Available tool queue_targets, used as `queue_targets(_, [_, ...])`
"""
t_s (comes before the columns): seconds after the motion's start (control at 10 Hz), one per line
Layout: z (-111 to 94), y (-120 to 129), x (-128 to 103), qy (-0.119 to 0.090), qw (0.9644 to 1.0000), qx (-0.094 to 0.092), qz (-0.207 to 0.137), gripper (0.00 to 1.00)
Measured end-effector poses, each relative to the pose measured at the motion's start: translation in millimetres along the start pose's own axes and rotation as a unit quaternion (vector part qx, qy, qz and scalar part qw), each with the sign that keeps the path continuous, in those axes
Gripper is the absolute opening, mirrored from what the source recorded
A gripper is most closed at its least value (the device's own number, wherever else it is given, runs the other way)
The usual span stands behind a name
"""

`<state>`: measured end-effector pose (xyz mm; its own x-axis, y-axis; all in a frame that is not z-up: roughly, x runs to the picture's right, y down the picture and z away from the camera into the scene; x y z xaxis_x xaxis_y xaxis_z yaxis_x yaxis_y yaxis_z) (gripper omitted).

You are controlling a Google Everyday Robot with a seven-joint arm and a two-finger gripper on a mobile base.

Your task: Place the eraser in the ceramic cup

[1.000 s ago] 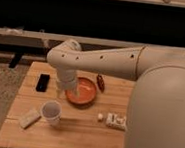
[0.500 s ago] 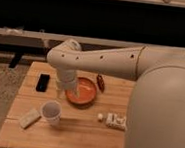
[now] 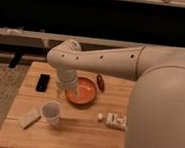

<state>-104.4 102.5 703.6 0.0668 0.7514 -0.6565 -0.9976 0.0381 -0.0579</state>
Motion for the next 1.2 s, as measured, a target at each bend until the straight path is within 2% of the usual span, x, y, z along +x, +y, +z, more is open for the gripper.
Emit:
queue_targets(0.4, [-0.7, 0.2, -0.1, -0.001, 1.0, 0.0, -0.001, 0.65])
queue_targets(0.5, [0.8, 3.5, 0.0, -0.003, 0.9999, 0.003, -0.011, 0.65])
queue_targets(0.7, [6.4, 27.8, 0.4, -0.005, 0.9993, 0.003, -0.038, 0.65])
queue_targets(0.8, [10.2, 47.3, -3.0, -0.006, 0.9986, 0.002, -0.053, 0.65])
queue_targets(1.2, [31.4, 154.4, -24.0, -0.005, 0.9933, -0.005, -0.115, 0.65])
